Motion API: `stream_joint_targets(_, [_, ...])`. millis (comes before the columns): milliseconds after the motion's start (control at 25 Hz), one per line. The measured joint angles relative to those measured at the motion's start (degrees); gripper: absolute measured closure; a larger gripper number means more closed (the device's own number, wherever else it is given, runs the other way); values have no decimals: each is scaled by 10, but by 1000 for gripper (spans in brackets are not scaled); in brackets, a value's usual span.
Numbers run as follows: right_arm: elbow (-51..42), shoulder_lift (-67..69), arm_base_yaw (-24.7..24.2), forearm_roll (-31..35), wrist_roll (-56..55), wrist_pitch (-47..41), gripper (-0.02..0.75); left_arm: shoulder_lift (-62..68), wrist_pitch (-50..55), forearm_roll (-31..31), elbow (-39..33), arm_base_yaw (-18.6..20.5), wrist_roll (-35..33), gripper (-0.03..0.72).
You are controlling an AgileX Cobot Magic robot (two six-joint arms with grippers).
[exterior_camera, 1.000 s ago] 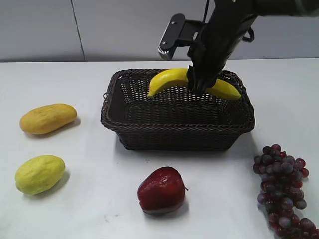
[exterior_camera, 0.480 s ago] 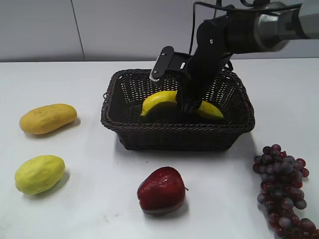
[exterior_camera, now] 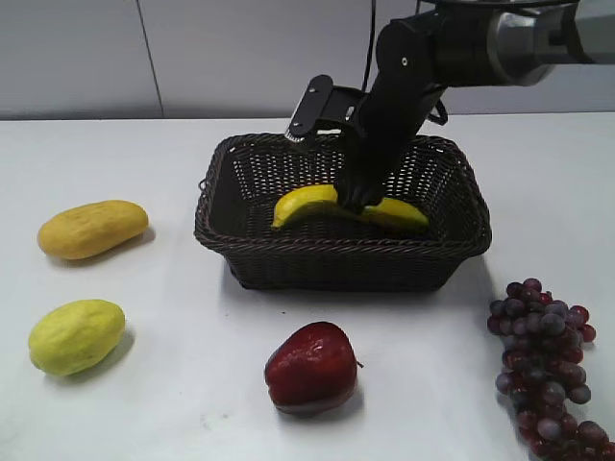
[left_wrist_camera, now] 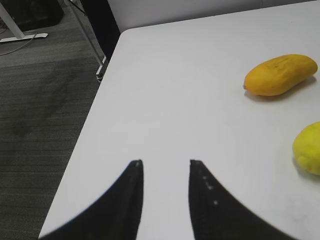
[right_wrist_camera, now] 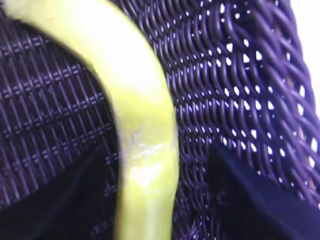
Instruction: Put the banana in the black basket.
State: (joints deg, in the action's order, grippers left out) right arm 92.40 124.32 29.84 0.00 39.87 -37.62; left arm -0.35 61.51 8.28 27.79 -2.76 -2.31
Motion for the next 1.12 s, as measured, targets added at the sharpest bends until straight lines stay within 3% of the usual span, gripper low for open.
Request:
stream_joint_targets(120, [32,0,0,0,-4,-57,158,0,0,0,0,0,0,458])
stream_joint_targets(560, [226,0,-30,-24,-120,-244,153,0,0,0,0,0,0,458])
stream_joint_targets(760, [241,0,-108,-34,-169,-307,153,0,0,0,0,0,0,458])
stream_joint_targets(1120, [230,0,-278,-9,-321,-316,154,0,0,0,0,0,0,458])
